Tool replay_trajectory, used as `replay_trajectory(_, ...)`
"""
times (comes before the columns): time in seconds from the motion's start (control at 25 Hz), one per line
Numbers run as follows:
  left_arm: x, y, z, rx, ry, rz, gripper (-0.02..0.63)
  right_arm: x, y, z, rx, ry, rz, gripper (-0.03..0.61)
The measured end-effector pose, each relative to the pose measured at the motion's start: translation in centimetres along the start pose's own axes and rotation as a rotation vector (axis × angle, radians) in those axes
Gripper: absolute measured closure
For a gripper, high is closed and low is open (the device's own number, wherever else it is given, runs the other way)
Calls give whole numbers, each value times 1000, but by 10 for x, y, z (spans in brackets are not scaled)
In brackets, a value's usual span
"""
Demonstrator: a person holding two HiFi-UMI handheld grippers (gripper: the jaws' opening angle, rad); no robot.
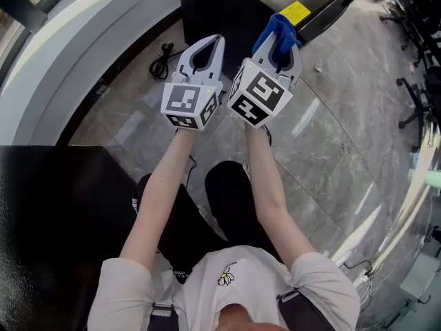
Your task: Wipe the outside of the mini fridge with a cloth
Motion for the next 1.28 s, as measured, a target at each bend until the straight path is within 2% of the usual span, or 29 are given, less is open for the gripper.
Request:
replay_trajectory(0.12,-4,2,-2,17,-27,23,609,1,-7,-14,-25,14,3,517)
replay_trajectory(0.28,-3,2,-5,15,16,33,609,2,-12,-24,-32,25,15,517)
replay_trajectory(0.72,-1,2,1,22,24,18,609,1,-19,-35,-53,7,10,517)
replay_trajectory(1.0,0,2,9,38,8,-3,609,0,-23,-42,-66,42,18,517)
replay_trajectory(1.12,6,2,18,68,13,-24,609,2,-27,-37,-40,74,14,517)
replay_trajectory(1.2,13,0,28,101,27,-47,609,2,-29,-22,16,53,-3,517)
replay_trajectory(1.28,19,-5,41,145,9,-72,609,-1,-29,2,93,11,-16,517)
Point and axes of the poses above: the fingertips, and each gripper's own axes: y forward along the fingers, z to its left, x out of its top, the point moved 7 cm from there along -y, backward along the fingers, and after that the axes turned 2 degrees about y, right-handed, at the moved point
